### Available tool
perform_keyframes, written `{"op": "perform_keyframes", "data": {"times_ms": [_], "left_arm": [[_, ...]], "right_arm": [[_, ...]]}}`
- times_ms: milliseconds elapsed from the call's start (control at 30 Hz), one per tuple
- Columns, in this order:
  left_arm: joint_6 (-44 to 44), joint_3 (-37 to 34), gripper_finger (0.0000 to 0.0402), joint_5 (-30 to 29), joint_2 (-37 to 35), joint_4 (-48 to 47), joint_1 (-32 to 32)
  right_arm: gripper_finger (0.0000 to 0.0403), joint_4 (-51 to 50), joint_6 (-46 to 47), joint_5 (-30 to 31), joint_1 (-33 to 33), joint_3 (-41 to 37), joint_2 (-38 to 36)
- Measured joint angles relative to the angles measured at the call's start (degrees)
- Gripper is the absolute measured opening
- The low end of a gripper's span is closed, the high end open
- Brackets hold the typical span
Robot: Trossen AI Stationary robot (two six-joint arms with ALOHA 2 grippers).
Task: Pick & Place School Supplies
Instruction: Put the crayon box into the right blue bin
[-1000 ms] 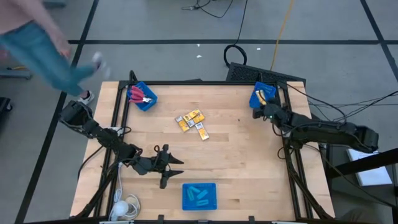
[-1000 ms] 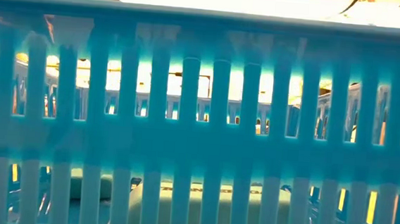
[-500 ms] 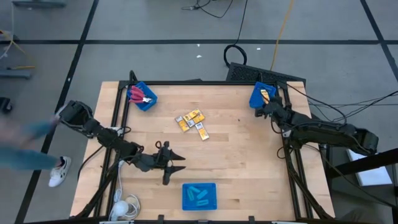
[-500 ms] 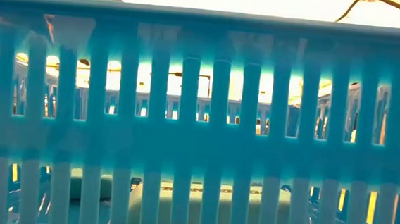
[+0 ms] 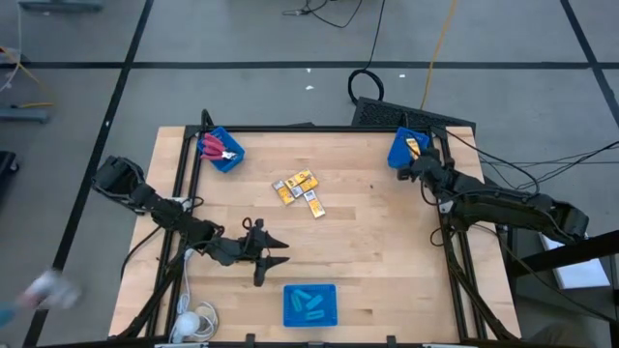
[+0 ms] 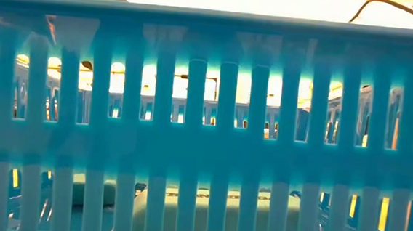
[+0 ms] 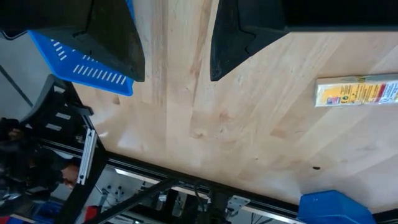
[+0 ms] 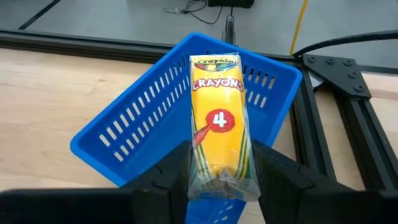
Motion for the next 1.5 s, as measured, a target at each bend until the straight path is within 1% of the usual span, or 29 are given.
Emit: {"op": "perform_keyframes", "data": {"times_ms": [300, 667, 800, 867, 933, 1133, 1233, 1300, 1367, 1500], "left_arm": [[0.0, 0.0, 0.0184, 0.04, 0.0, -0.01, 0.0], [0.02, 0.0, 0.0184, 0.07, 0.0, -0.02, 0.0], [0.02, 0.0, 0.0184, 0.04, 0.0, -0.02, 0.0], [0.02, 0.0, 0.0184, 0.07, 0.0, -0.02, 0.0], [0.02, 0.01, 0.0184, 0.06, 0.0, -0.02, 0.0], [-0.2, 0.0, 0.0184, 0.06, 0.0, -0.02, 0.0], [-0.22, 0.0, 0.0184, 0.07, 0.0, -0.02, 0.0], [-0.22, 0.0, 0.0184, 0.07, 0.0, -0.03, 0.0], [-0.22, 0.0, 0.0184, 0.06, 0.0, -0.02, 0.0], [-0.01, 0.01, 0.0184, 0.06, 0.0, -0.02, 0.0]], "right_arm": [[0.0154, 2.92, -1.58, 0.0, 0.01, 0.0, 0.0], [0.02, 2.77, -2.65, -0.02, 0.01, 0.0, 0.02], [0.0209, 2.86, -2.58, -0.24, 0.03, 0.0, 0.02], [0.021, 4.35, -2.48, -3.15, 0.04, -0.02, 0.04], [0.0209, 7.95, -2.54, -8.39, 0.17, -0.02, 0.04], [0.02, 21.61, -3.98, -32.48, 2.49, -0.02, 0.04], [0.0197, 25.64, -4.18, -40.85, 5.76, -0.02, 0.04], [0.0197, 27.12, -4.6, -43.5, 8.89, -0.02, 0.18], [0.0197, 28.23, -5.76, -44.49, 12.47, -0.02, 0.72], [0.0197, 33.95, -8.26, -44.65, 20.13, -0.02, 3.9]]}}
